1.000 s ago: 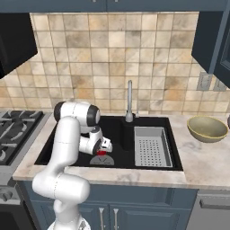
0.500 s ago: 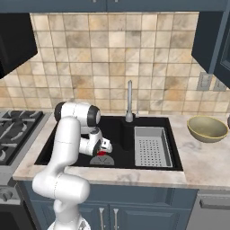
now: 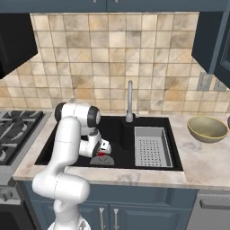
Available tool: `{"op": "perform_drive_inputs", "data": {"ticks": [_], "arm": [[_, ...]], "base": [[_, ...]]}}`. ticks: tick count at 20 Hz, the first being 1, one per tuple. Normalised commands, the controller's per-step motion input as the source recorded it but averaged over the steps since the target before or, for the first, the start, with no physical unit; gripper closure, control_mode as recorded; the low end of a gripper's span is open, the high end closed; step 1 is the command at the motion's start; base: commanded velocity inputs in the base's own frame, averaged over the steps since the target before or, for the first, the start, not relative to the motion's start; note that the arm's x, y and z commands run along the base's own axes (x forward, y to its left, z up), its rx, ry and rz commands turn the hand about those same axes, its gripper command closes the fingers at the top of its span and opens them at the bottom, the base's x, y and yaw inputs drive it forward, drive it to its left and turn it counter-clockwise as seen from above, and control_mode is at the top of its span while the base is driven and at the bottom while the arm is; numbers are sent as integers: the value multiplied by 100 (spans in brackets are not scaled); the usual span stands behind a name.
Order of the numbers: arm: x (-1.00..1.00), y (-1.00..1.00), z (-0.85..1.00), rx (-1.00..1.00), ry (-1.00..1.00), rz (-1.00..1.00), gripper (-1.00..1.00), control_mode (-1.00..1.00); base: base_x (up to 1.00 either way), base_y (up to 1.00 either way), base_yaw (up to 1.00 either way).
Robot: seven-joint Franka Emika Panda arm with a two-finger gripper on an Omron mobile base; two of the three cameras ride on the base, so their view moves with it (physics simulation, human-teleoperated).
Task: Pick the mug and place it in the sink. Pick the bowl and place it in the open cabinet and then close the cabinet.
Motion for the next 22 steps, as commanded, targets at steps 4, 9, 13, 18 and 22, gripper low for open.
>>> {"op": "perform_drive_inputs", "data": {"ticks": [4, 9, 13, 18, 22], "arm": [[0, -2, -2, 0, 0, 0, -100, -100], [0, -14, 0, 0, 0, 0, -100, -100], [-2, -1, 6, 0, 0, 0, -100, -100], [-4, 0, 26, 0, 0, 0, -100, -100], [-9, 0, 19, 0, 0, 0, -100, -100]], "base": [[0, 0, 0], [0, 0, 0], [0, 0, 0], [0, 0, 0], [0, 0, 0]]}}
